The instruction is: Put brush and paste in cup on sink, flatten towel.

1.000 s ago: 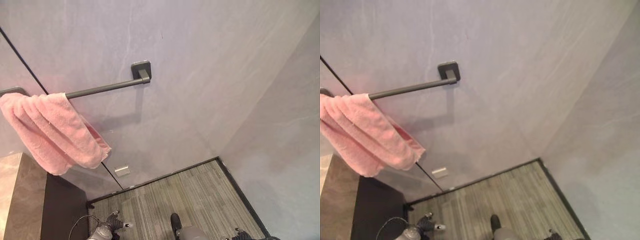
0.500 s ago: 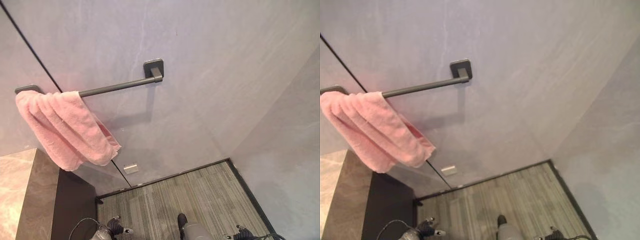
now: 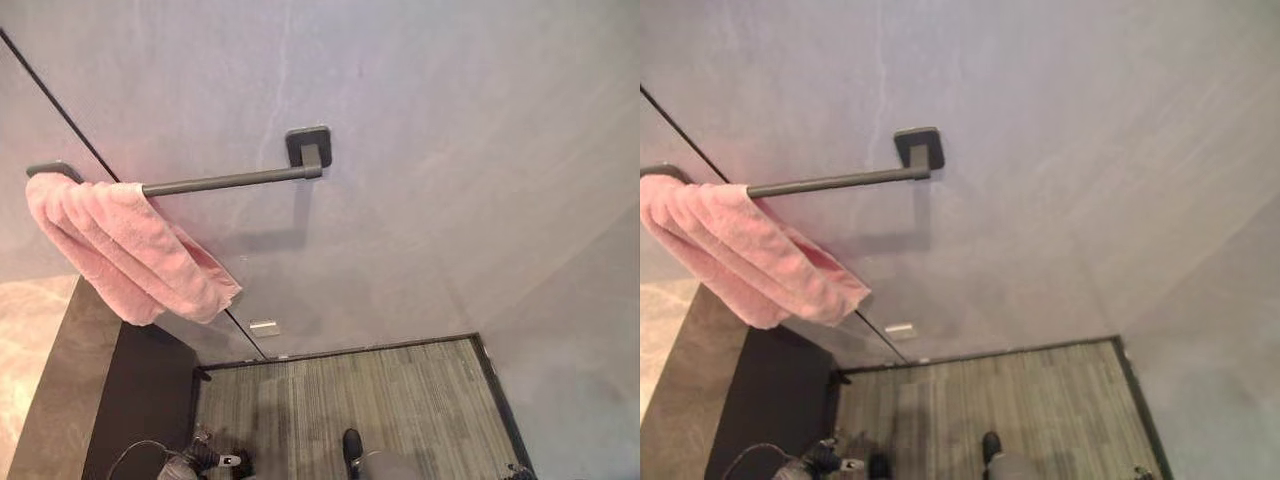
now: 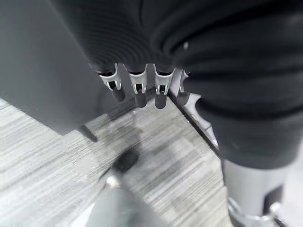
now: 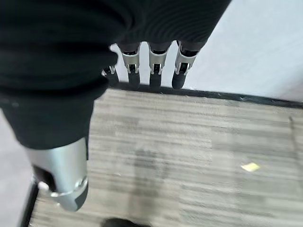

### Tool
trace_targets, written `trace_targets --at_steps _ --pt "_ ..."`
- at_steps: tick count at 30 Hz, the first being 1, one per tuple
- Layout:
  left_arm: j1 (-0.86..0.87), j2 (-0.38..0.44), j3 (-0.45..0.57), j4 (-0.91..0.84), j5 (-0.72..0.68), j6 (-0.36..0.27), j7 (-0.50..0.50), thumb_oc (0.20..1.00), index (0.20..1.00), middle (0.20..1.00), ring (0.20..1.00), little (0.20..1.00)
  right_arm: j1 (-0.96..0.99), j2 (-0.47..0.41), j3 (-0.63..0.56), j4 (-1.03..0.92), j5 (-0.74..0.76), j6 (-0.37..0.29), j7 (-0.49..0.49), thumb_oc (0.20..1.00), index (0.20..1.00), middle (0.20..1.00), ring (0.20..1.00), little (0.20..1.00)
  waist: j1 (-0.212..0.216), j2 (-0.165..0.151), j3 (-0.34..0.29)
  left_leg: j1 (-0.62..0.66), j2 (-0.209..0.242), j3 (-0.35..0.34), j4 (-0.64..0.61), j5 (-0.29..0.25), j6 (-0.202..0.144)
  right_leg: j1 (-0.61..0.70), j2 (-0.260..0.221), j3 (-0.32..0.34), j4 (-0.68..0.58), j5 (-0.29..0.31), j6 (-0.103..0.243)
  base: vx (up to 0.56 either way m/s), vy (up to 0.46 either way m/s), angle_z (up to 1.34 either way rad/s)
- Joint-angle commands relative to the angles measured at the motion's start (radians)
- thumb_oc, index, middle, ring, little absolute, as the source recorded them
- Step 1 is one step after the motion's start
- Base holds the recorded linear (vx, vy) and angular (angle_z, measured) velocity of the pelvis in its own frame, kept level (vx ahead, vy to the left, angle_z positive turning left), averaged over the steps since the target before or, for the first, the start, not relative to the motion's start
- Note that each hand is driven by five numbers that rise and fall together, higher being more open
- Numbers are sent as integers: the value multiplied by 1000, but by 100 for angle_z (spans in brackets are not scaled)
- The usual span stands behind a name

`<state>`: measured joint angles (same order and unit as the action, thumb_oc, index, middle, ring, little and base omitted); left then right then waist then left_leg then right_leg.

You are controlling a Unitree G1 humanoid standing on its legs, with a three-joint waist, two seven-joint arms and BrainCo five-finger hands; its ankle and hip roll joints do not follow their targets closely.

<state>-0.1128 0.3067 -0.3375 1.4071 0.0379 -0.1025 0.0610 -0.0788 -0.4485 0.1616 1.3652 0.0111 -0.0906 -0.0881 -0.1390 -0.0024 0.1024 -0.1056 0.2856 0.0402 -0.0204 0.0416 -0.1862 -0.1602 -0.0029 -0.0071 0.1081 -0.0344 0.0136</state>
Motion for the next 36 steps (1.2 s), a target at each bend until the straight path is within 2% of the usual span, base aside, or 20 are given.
trace_targets --at_steps 1,5,9,16,21,23,25,26,28,30,33,35,36 --pt "-35 44 -18 -21 -2 -26 11 1000 1000 1000 1000 1000 15 1 23 -37 26 -11 -17 1000 1000 1000 1000 1000 -16 -9 0 12 -96 43 47 -2 63 5 -142 90 -27 47 122 33 238 -65" --pt "-43 68 -35 -29 10 -39 24 1000 1000 1000 1000 1000 -12 48 68 -102 17 -18 -11 1000 1000 1000 1000 1000 -6 -36 -5 39 -128 102 3 -4 78 -18 -174 124 -59 93 152 -6 189 -51" --pt "-47 77 -21 -31 -8 -45 38 1000 1000 1000 1000 1000 -3 90 91 -132 18 -21 -16 1000 1000 1000 1000 1000 4 -60 -18 75 -128 123 -64 12 73 -14 -194 119 -101 119 170 6 68 -37" --pt "-17 51 -24 -33 4 -53 43 1000 1000 1000 1000 1000 18 120 59 -118 69 -35 -22 1000 1000 1000 1000 1000 6 -57 -36 106 -119 135 -67 1 68 11 -207 103 -122 124 178 55 35 -7" --pt "-6 23 -65 -76 34 -57 42 1000 1000 1000 1000 1000 22 118 67 -117 70 -39 -28 1000 1000 1000 1000 1000 10 -46 -53 124 -107 134 -67 0 59 38 -203 84 -134 120 177 43 -6 3" --pt "-8 5 -118 -109 73 -60 36 1000 1000 1000 1000 1000 19 109 72 -122 79 -40 -25 1000 1000 1000 1000 1000 6 -35 -61 128 -101 135 -67 -1 54 44 -202 77 -142 122 177 26 -8 3" --pt "-19 -14 -186 -174 110 -70 23 1000 1000 1000 1000 1000 13 102 76 -132 106 -46 -21 1000 1000 1000 1000 1000 4 -25 -70 130 -95 133 -67 1 49 54 -200 68 -156 124 177 12 -19 1" --pt "-59 -31 -271 -231 159 -80 16 1000 1000 1000 1000 1000 -9 104 103 -124 99 -44 -25 1000 1000 1000 1000 1000 1 -17 -81 129 -90 132 -67 1 45 62 -199 59 -167 128 177 16 -35 4" --pt "-103 -40 -369 -307 225 -92 -3 1000 1000 1000 1000 1000 -31 104 132 -100 79 -37 -27 1000 1000 1000 1000 1000 1 -12 -87 129 -88 129 -67 -2 43 69 -199 53 -176 130 177 12 -33 3" --pt "-162 -22 -479 -460 290 -113 -33 1000 1000 1000 1000 1000 -53 99 152 -94 72 -34 -38 1000 1000 1000 1000 1000 -1 -6 -87 131 -88 123 -67 -9 42 79 -201 46 -185 131 178 0 0 0" --pt "-218 62 -507 -757 291 -126 -81 1000 1000 1000 1000 1000 -64 80 151 -108 88 -40 -46 1000 1000 1000 1000 1000 8 1 -89 118 -88 117 -67 -2 42 72 -204 37 -189 140 179 -43 -15 5" --pt "-250 174 -466 -1040 258 -128 -130 1000 1000 1000 1000 1000 -61 72 140 -109 103 -38 -45 1000 1000 1000 1000 1000 29 3 -88 104 -88 105 -67 13 41 69 -206 24 -186 148 179 -50 -26 10" --pt "-246 183 -462 -1055 253 -120 -138 1000 1000 1000 1000 1000 -62 75 142 -109 103 -38 -44 1000 1000 1000 1000 1000 27 1 -87 104 -88 104 -67 13 40 69 -206 23 -186 148 179 -10 -29 20"
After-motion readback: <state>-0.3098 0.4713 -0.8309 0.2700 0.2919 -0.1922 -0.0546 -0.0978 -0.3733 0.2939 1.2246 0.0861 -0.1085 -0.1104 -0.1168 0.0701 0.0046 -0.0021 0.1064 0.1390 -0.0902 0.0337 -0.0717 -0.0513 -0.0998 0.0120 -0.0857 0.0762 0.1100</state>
